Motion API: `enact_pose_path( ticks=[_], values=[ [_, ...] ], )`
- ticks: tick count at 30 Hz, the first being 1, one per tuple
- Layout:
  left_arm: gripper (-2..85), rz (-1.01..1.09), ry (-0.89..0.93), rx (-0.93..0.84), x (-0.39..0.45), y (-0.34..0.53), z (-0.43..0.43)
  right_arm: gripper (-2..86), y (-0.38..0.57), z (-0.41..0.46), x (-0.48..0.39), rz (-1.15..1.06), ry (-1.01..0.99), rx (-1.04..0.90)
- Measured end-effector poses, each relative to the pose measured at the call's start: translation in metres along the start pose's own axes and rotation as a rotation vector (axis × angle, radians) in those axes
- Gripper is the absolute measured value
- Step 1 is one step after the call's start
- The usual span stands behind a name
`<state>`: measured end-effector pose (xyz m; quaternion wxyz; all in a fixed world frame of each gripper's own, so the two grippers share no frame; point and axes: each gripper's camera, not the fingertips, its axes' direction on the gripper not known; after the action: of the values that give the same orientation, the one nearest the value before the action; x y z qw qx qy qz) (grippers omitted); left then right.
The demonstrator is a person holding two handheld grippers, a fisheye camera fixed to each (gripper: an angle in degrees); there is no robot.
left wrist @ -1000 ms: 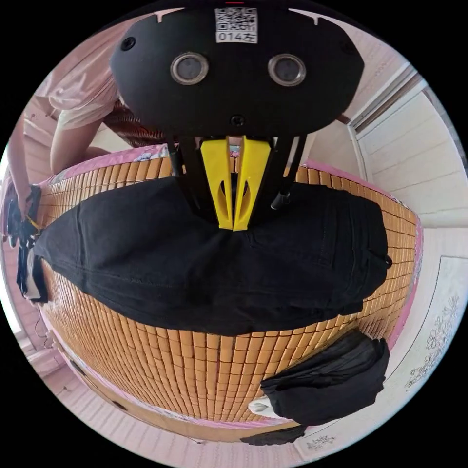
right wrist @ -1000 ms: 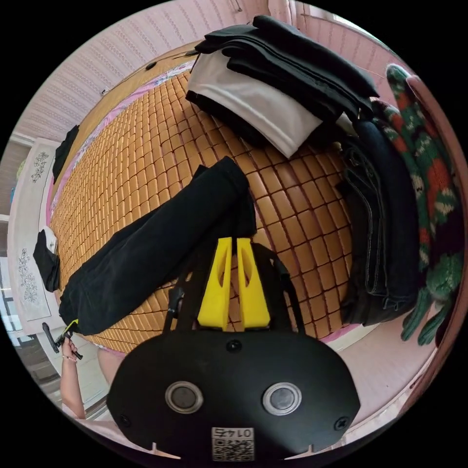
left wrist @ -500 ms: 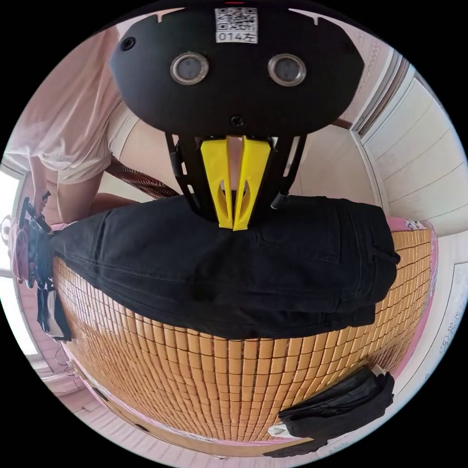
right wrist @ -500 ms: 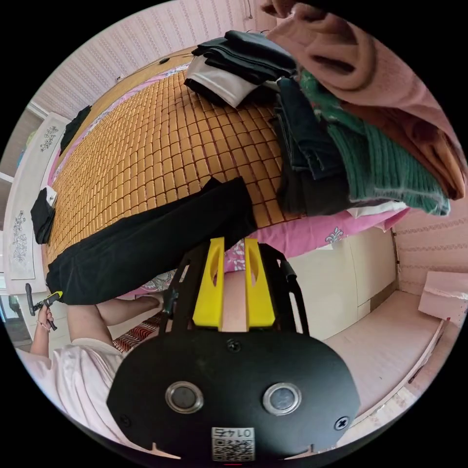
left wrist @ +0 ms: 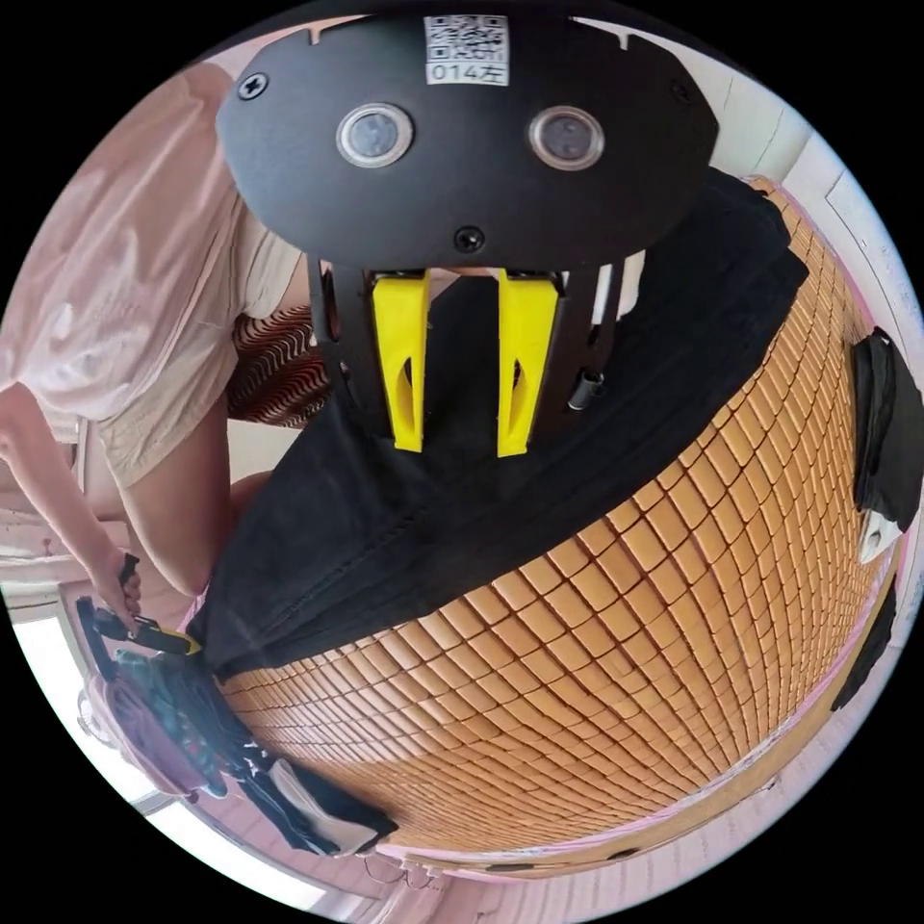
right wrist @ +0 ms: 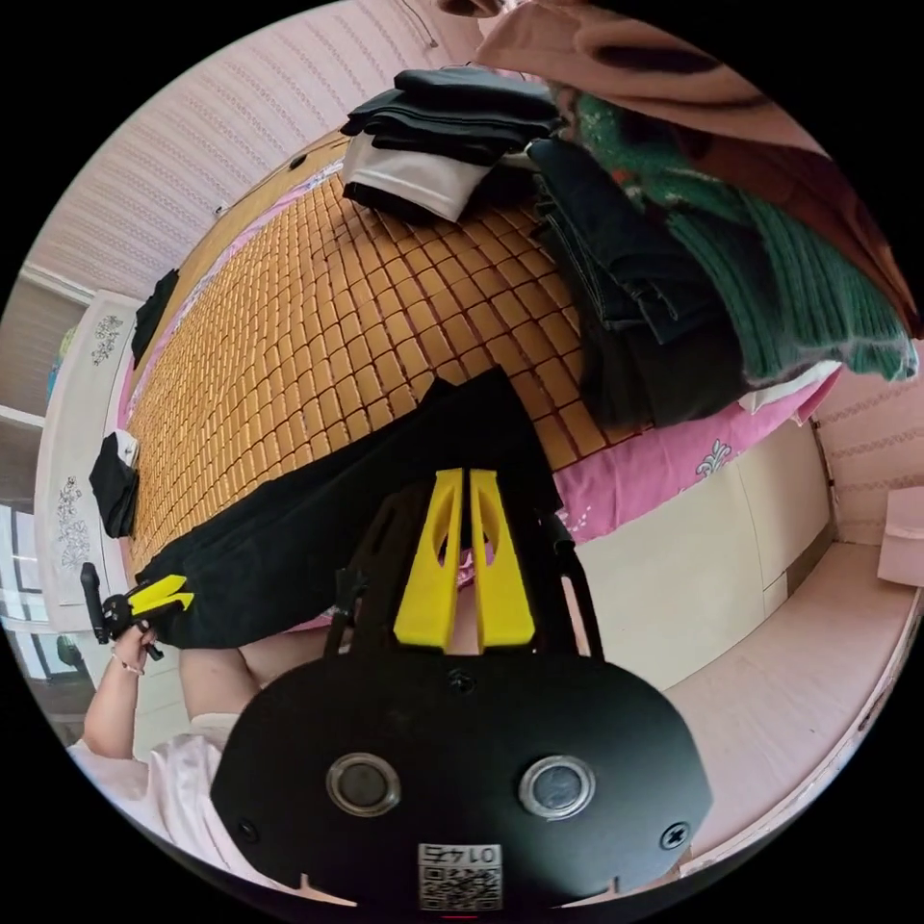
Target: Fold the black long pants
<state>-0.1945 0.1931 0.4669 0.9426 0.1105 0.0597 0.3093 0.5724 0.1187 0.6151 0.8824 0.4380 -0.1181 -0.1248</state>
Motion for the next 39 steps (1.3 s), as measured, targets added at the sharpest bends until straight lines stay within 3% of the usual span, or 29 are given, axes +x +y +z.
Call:
enact_pose_path(
  ticks=[6, 11, 15, 25, 31, 34, 39],
  values=[
    [8.9, -0.025, -0.019, 0.077, 0.021, 0.008, 0.001, 1.0, 0.041, -0.072, -0.016, -0.192, -0.021, 0.081],
    [3.2, -0.03, -0.093, 0.04, 0.035, 0.002, 0.001, 4.4, 0.034, -0.094, -0.022, -0.196, -0.037, 0.158],
    [-0.5, -0.002, -0.083, 0.019, 0.044, 0.0, 0.002, 8.5, 0.028, -0.068, -0.022, -0.173, 0.051, 0.132],
    [-1.0, 0.014, -0.169, 0.096, 0.074, 0.019, -0.019, 8.4, 0.028, 0.01, -0.044, -0.173, 0.106, -0.02],
    [-1.0, 0.023, -0.18, 0.131, 0.08, 0.036, -0.038, 10.5, -0.007, 0.042, -0.083, -0.188, 0.205, 0.047],
    [-1.0, -0.002, -0.175, 0.129, 0.079, 0.039, -0.04, 9.0, -0.025, 0.083, -0.091, -0.198, 0.236, -0.098],
    [-1.0, -0.024, -0.173, 0.17, 0.074, 0.048, -0.052, 2.4, -0.02, 0.086, -0.118, -0.264, 0.253, -0.029]
  ],
)
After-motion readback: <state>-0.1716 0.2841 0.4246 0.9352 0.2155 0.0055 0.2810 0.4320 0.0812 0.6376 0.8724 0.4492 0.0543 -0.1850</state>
